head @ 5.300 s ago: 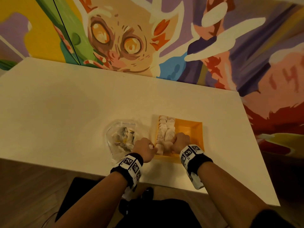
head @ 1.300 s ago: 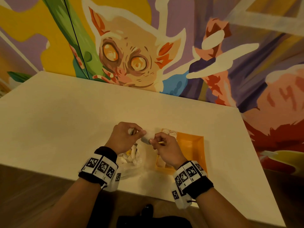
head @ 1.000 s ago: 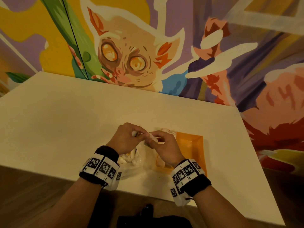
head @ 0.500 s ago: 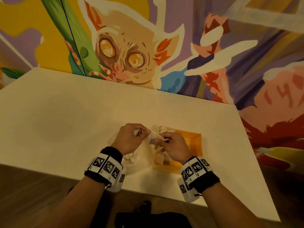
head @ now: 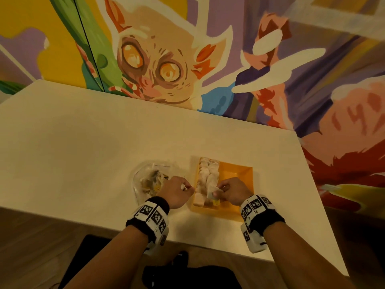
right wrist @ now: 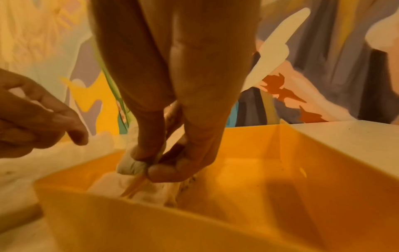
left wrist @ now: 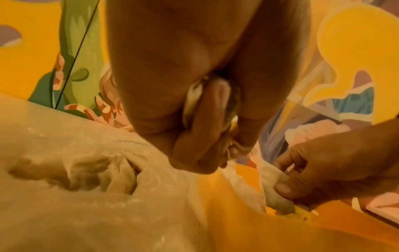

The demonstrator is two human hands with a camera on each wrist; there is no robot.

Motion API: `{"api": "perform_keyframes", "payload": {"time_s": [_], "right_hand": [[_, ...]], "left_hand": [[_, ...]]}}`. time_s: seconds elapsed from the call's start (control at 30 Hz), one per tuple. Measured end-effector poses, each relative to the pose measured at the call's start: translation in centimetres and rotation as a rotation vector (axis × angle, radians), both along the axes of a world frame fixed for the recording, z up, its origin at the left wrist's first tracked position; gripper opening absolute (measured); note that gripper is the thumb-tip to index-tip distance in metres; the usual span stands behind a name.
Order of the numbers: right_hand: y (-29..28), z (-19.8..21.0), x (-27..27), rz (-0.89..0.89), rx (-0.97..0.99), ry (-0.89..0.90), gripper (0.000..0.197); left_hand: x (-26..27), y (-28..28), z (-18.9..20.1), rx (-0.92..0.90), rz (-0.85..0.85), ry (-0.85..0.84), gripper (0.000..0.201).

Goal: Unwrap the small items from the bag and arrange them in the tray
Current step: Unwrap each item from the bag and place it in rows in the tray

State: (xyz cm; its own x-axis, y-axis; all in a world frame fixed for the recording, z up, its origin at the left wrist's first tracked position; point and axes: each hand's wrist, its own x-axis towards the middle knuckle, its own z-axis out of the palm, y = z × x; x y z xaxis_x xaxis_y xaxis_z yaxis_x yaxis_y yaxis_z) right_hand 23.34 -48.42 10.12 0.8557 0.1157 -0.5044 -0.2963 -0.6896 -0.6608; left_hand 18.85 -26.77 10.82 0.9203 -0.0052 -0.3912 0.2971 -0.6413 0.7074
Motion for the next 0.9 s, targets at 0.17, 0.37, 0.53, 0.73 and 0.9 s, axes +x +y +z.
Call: {"api": "perform_keyframes", "payload": {"time_s": [0.17,0.37,0.53,0.73,0.9], "right_hand": [[1.3,-0.4,-0.6,0.089,-0.24,-0.025,0.031],[2.0,-0.9,-0.1,0.07,-0.344,-0.041,0.033],[1.8,-0.9,0.1,0.113,-0.373,-0.028,0.036],[2.6,-0.3,0.1,0.191,-0.445,0.007,0.026],[3.3,-0.7,-0.2,0.179,-0.469,0.003,0.02]], "left_hand": [[-0.5,-1.6,-0.7,0.118,-0.01,0.073,0.037],[-0.5,-2.4,-1.9,0.149,0.003,0.087,0.039],[-0.5,-2.5,-2.3,0.164,0.002,0.085,0.037],[-0.5,-2.5,-2.8,0.165,0.014,0.086,0.034],[-0.3,-2.5,-2.9,0.164,0.013,0.087,0.035]]}}
